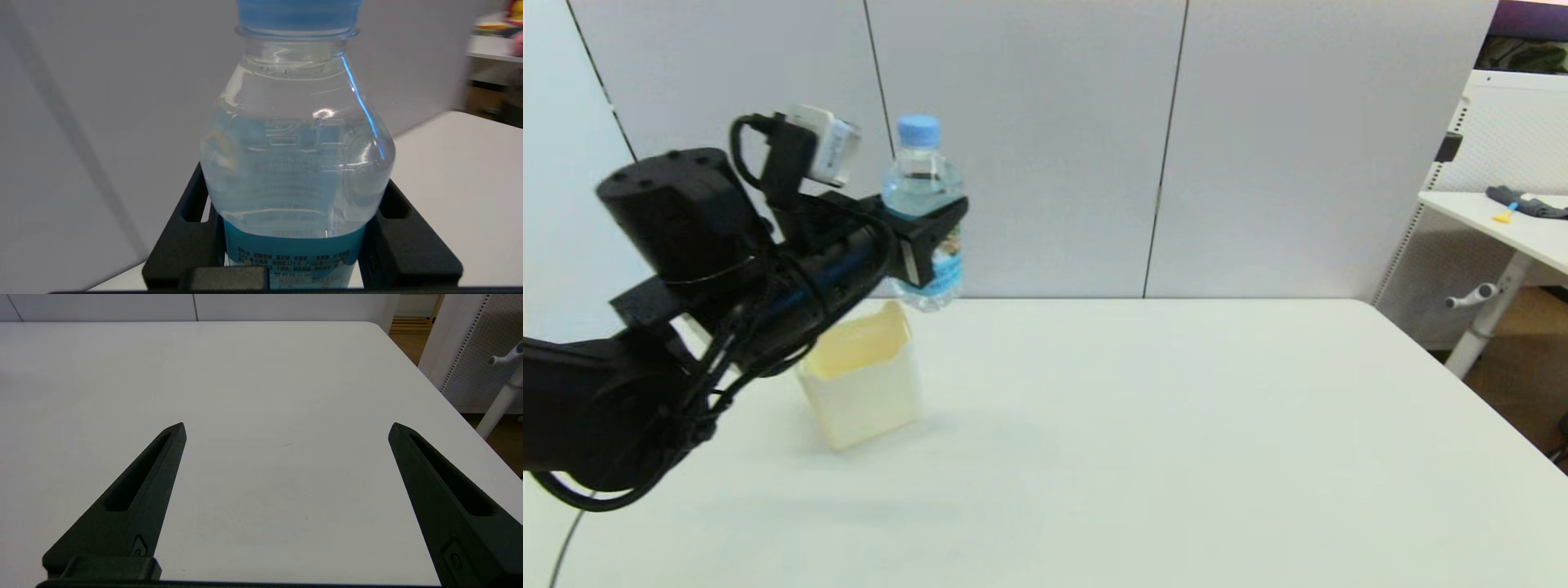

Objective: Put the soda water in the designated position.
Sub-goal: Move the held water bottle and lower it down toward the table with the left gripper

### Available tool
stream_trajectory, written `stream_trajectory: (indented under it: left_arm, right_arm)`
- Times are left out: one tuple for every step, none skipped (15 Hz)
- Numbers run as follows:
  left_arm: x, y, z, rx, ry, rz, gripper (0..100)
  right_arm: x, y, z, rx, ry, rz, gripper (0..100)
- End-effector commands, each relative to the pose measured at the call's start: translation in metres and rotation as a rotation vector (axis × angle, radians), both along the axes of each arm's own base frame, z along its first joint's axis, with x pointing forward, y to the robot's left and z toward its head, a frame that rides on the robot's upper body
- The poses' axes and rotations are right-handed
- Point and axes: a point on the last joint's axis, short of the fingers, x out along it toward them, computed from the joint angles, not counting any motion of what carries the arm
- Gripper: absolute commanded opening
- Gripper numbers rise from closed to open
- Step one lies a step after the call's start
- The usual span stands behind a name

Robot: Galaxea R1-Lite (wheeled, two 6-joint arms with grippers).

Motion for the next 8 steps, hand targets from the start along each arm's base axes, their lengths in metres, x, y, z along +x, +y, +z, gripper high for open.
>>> stream_trajectory:
  left_arm:
    - [-0.032, 0.073, 0.018, -0.018, -0.045, 0.216, 0]
    - [-0.035, 0.083, 0.020, -0.020, -0.051, 0.255, 0]
    - [-0.039, 0.095, 0.023, -0.021, -0.060, 0.301, 0]
    - [-0.041, 0.104, 0.024, -0.020, -0.063, 0.340, 0]
    - [-0.042, 0.113, 0.024, -0.015, -0.052, 0.380, 0]
    - [-0.044, 0.122, 0.023, -0.012, -0.043, 0.420, 0]
    - [-0.044, 0.132, 0.020, -0.009, -0.034, 0.463, 0]
    - [-0.043, 0.137, 0.015, -0.012, -0.014, 0.491, 0]
  right_arm:
    - [0.000, 0.000, 0.000, -0.001, 0.001, 0.000, 100]
    - [0.000, 0.000, 0.000, 0.000, 0.001, 0.001, 100]
    - [0.000, 0.000, 0.000, -0.001, 0.001, 0.000, 100]
    - [0.000, 0.000, 0.000, -0.001, 0.001, 0.000, 100]
    - [0.000, 0.000, 0.000, -0.001, 0.001, 0.000, 100]
    - [0.000, 0.000, 0.000, -0.001, 0.001, 0.000, 100]
    - [0.000, 0.000, 0.000, 0.000, 0.001, 0.000, 100]
    - [0.000, 0.000, 0.000, 0.000, 0.001, 0.000, 100]
